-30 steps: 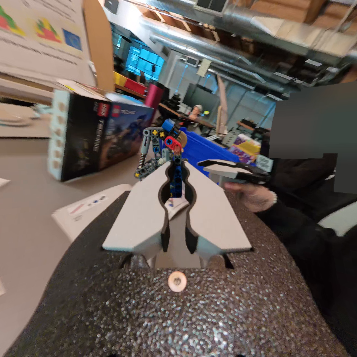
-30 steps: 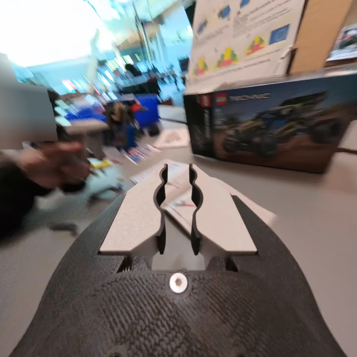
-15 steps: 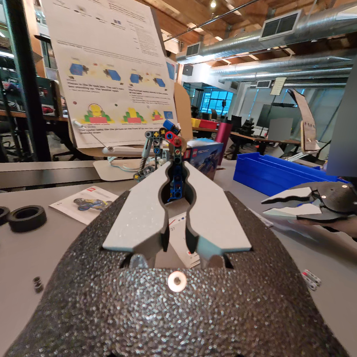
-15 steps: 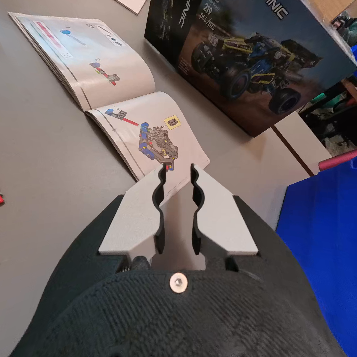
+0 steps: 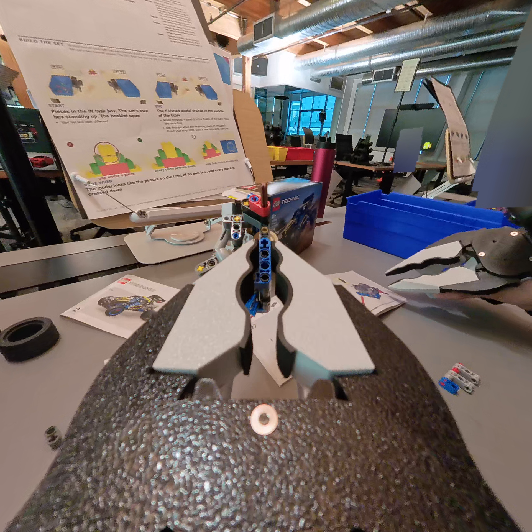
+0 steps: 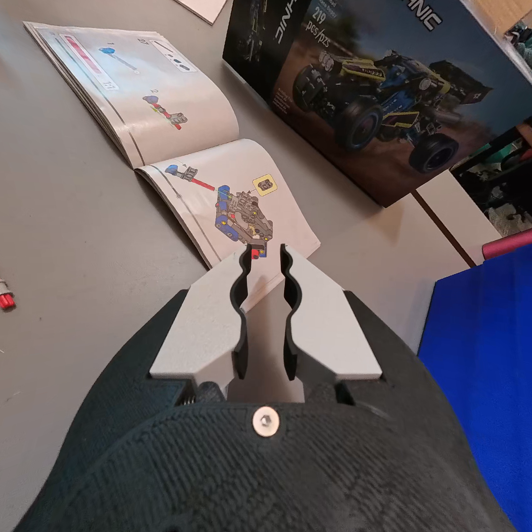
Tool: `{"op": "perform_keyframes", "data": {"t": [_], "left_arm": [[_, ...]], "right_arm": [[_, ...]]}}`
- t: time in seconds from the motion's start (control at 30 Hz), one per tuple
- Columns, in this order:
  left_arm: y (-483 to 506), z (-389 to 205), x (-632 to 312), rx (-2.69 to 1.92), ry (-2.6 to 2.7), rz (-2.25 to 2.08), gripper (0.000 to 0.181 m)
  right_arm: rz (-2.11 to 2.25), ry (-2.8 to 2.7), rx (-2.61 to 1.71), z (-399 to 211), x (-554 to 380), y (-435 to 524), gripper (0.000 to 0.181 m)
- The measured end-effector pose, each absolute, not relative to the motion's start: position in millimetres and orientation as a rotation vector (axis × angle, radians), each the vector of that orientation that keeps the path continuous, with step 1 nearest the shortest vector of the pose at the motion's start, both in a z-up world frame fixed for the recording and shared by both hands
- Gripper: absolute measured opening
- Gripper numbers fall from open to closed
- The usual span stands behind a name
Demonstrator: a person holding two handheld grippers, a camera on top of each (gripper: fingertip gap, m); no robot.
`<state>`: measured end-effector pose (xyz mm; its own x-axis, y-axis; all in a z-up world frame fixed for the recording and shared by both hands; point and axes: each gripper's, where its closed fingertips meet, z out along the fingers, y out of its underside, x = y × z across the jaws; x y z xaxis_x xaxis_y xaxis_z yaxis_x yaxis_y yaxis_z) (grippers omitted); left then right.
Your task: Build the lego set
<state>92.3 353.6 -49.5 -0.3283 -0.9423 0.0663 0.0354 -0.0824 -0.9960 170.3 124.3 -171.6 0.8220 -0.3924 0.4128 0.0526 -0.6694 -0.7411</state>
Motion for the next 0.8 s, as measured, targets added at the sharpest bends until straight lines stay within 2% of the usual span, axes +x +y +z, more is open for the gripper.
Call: {"op": "perform_keyframes", "data": {"t": [0.33, 0.5, 0.6, 0.73, 0.8], "left_arm": [[355, -47, 91, -1.044, 1.366, -1.519, 0.004], [357, -48, 91, -1.043, 1.372, -1.501, 0.004], [360, -49, 90, -1.037, 1.38, -1.465, 0.004], [367, -52, 83, -0.996, 1.422, -1.353, 0.004], [373, -57, 75, -0.967, 1.451, -1.266, 0.004]], "right_arm": [[-0.711, 0.198, -2.233, -176, 165, 128, 0.018], [-0.693, 0.163, -2.273, -183, 162, 127, 0.005], [-0.659, 0.11, -2.276, -182, 158, 125, 0.007], [-0.168, -0.159, -2.221, -169, 86, 136, 0.007], [-0.055, -0.231, -2.27, -175, 62, 131, 0.008]]}}
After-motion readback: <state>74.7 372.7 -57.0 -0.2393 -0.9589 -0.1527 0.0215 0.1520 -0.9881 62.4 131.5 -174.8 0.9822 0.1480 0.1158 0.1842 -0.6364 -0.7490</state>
